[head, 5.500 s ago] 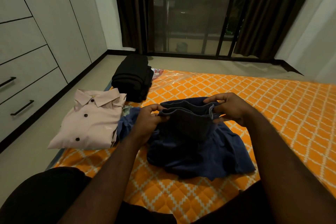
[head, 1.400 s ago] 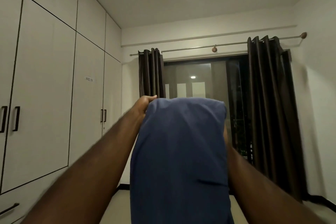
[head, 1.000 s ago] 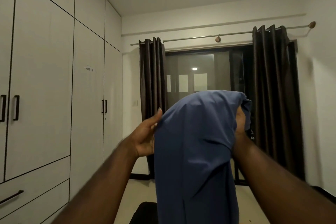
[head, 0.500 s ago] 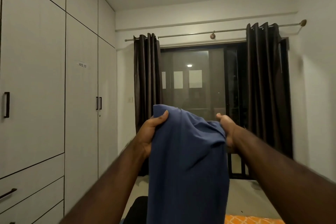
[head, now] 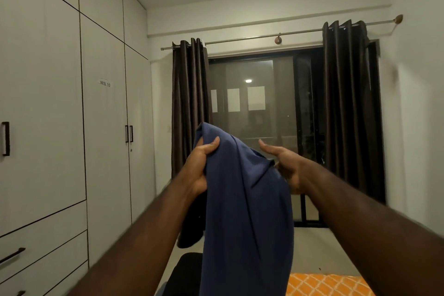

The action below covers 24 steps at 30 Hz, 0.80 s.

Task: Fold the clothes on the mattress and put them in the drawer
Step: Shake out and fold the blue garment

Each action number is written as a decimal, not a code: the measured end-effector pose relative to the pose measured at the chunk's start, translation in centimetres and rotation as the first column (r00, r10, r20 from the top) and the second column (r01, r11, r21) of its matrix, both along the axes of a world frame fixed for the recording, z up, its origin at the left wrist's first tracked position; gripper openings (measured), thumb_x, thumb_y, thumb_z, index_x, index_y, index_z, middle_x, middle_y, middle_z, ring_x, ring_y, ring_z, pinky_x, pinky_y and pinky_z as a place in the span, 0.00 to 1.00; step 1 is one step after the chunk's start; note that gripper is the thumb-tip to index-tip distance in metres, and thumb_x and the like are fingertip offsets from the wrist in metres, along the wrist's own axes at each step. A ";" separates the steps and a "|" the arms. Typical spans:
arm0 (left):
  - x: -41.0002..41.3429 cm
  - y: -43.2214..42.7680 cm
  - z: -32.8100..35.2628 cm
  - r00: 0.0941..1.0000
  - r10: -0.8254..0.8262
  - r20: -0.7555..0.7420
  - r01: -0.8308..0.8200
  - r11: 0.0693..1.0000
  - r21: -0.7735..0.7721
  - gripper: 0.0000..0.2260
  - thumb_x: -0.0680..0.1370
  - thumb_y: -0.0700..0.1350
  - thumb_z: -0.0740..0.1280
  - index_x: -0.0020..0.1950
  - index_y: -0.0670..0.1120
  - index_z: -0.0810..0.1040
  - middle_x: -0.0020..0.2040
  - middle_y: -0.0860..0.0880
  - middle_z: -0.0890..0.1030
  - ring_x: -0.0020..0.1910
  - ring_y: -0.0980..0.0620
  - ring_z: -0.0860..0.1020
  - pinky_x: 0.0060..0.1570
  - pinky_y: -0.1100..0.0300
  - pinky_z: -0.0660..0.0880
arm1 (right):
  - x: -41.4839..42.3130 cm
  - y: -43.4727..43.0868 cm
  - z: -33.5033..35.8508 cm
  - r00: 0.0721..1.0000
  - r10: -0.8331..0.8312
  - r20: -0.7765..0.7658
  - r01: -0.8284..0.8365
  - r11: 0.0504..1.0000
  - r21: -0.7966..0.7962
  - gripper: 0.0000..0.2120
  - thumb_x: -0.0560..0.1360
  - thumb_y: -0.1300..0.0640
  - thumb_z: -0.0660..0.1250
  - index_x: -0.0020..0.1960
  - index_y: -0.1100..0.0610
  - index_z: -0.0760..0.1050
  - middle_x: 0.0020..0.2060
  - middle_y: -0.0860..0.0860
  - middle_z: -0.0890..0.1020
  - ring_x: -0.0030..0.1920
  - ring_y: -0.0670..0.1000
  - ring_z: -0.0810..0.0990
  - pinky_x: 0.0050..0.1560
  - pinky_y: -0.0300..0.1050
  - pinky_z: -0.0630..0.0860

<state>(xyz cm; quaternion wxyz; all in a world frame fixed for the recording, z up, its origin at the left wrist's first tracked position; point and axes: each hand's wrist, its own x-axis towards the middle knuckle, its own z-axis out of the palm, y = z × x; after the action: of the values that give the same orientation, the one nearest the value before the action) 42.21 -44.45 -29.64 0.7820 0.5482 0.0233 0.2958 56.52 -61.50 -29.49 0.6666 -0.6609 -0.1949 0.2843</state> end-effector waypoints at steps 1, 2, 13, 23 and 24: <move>0.1 0.3 -0.1 0.999 -0.018 -0.029 0.019 0.999 0.039 0.22 0.77 0.46 0.72 0.72 0.49 0.75 0.59 0.44 0.84 0.57 0.44 0.83 0.43 0.53 0.82 | -0.4 -0.2 0.2 0.999 0.011 0.042 -0.009 0.999 -0.050 0.29 0.72 0.40 0.75 0.61 0.62 0.79 0.48 0.60 0.87 0.53 0.60 0.85 0.48 0.53 0.83; 0.0 0.5 -0.1 0.997 -0.041 -0.067 0.046 0.996 0.082 0.25 0.76 0.45 0.73 0.72 0.48 0.75 0.60 0.44 0.84 0.59 0.43 0.83 0.45 0.53 0.82 | -0.4 -0.2 0.3 0.997 0.008 0.083 0.001 0.995 -0.102 0.24 0.74 0.44 0.75 0.60 0.61 0.80 0.48 0.60 0.87 0.53 0.60 0.85 0.48 0.53 0.83; -0.3 2.7 2.4 0.816 0.463 -0.347 -0.254 0.825 0.505 0.09 0.79 0.39 0.70 0.58 0.40 0.78 0.55 0.42 0.81 0.52 0.44 0.78 0.50 0.50 0.76 | 0.7 1.8 -0.1 0.900 -0.274 0.340 0.308 0.950 -0.052 0.18 0.83 0.66 0.62 0.72 0.60 0.73 0.63 0.59 0.79 0.57 0.57 0.78 0.58 0.51 0.77; -1.2 2.1 2.8 0.983 0.158 -0.097 -0.108 0.913 0.394 0.45 0.77 0.27 0.67 0.81 0.63 0.55 0.79 0.40 0.62 0.57 0.46 0.79 0.46 0.52 0.82 | 0.2 -0.5 0.8 0.965 -0.260 0.034 0.260 0.965 -0.025 0.11 0.82 0.62 0.60 0.57 0.64 0.80 0.48 0.57 0.80 0.42 0.53 0.78 0.39 0.46 0.78; -1.0 1.9 2.7 0.986 0.155 -0.068 -0.115 0.907 0.404 0.46 0.76 0.27 0.68 0.81 0.64 0.53 0.80 0.40 0.59 0.55 0.48 0.79 0.45 0.54 0.83 | 0.5 -0.6 0.8 0.968 -0.252 0.014 0.253 0.968 -0.007 0.13 0.82 0.62 0.62 0.63 0.64 0.79 0.51 0.56 0.80 0.42 0.52 0.78 0.36 0.44 0.80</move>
<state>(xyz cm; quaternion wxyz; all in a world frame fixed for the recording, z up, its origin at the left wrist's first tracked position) 41.18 -42.56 -26.90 0.6292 0.7070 0.0389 0.3206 56.99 -62.14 -28.68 0.6934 -0.6849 -0.1124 0.1936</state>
